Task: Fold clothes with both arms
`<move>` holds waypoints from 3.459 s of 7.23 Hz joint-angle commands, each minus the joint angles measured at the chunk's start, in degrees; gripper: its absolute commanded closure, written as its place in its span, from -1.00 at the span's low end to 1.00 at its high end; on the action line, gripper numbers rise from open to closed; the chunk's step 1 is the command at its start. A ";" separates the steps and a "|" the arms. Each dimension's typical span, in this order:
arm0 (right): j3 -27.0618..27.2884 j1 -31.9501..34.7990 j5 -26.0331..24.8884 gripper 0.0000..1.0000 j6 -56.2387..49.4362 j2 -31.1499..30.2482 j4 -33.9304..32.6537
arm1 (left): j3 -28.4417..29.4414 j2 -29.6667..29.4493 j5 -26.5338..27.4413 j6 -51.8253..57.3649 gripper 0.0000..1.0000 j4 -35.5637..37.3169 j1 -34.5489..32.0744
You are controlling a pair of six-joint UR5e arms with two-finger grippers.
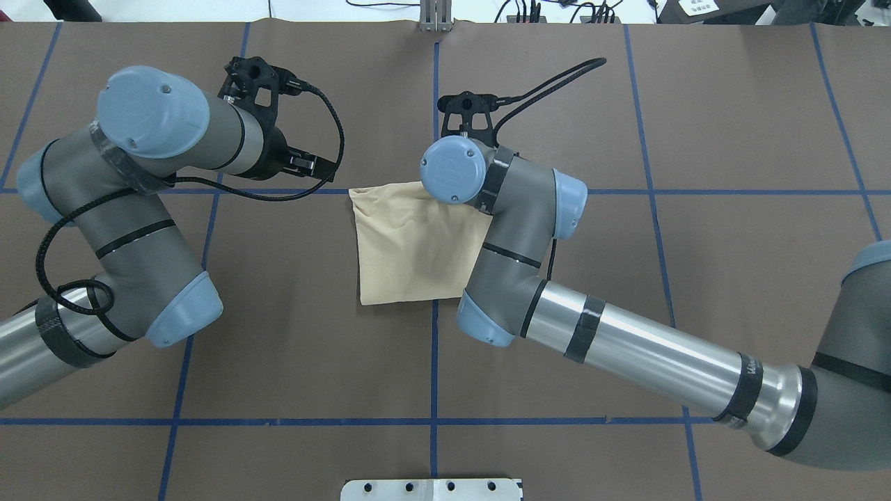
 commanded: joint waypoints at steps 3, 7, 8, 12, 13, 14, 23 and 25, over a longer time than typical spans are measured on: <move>1.46 9.11 22.97 -0.99 -2.61 3.97 1.69 | -8.07 4.69 -4.88 2.79 -1.00 3.06 -2.91; 37.29 24.99 41.61 -0.99 -26.69 -20.58 -18.43 | -17.78 17.61 -15.68 36.62 -1.00 12.83 -24.12; 39.44 30.96 48.03 -0.99 -36.53 -27.52 -18.29 | -16.39 21.21 -20.61 43.96 -1.00 12.92 -34.03; 39.29 44.02 54.34 -0.99 -62.59 -50.55 -17.59 | 9.14 24.85 -23.11 79.12 -1.00 12.05 -57.63; 39.03 47.08 54.51 -0.99 -67.34 -53.83 -17.68 | 9.38 25.81 -23.03 81.10 -1.00 12.83 -59.08; 39.03 47.63 54.68 -0.99 -68.00 -55.61 -17.76 | 9.20 29.21 -25.55 78.86 -1.00 12.75 -60.14; 41.06 47.90 56.53 -0.99 -67.30 -59.92 -18.47 | 2.00 35.92 -33.99 51.86 -1.00 6.59 -49.77; 38.86 48.77 56.01 -0.99 -67.47 -60.02 -17.94 | 1.47 37.15 -34.81 52.12 -1.00 5.98 -49.69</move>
